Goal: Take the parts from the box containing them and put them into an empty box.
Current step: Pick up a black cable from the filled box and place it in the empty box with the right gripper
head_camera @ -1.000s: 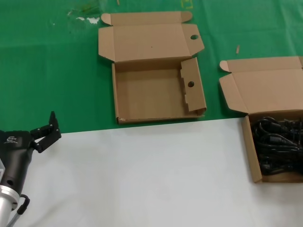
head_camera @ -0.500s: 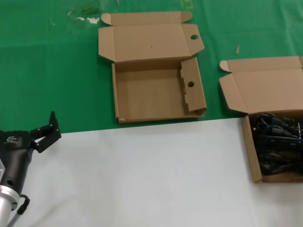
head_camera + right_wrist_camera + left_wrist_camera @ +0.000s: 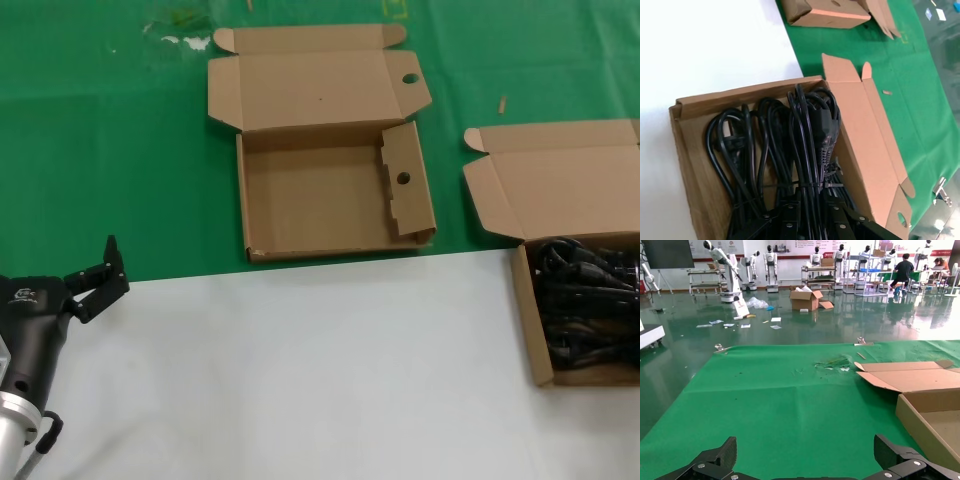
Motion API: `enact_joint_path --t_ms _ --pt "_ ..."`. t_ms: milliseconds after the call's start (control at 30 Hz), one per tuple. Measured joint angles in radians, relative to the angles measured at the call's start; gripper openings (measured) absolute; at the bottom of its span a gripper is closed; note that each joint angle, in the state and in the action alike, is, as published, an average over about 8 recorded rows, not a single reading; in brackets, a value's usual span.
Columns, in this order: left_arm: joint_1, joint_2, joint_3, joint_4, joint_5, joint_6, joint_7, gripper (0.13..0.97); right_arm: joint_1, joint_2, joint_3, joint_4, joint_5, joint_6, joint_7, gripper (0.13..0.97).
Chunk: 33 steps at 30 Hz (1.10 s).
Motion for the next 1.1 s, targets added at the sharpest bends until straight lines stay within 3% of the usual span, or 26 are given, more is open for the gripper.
enact_joint_path --t_ms 200,467,567,767,1100 --pt "0.0 0.0 0.0 0.0 0.0 0.0 0.0 0.966 -0.047 0.035 0.05 0.054 -0.034 0.019 0.062 0.206" --pt "0.0 0.0 0.0 0.0 0.0 0.0 0.0 0.966 -0.145 0.121 0.135 0.179 -0.196 0.052 0.315 0.206" --pt "0.0 0.0 0.0 0.0 0.0 0.0 0.0 0.966 -0.134 0.102 0.142 0.206 -0.223 0.046 0.334 0.206" --pt "0.0 0.0 0.0 0.0 0.0 0.0 0.0 0.966 0.054 -0.085 0.027 0.174 -0.162 -0.004 0.142 0.206" --pt "0.0 0.0 0.0 0.0 0.0 0.0 0.0 0.966 0.437 -0.465 -0.267 -0.033 0.032 -0.036 -0.219 0.206"
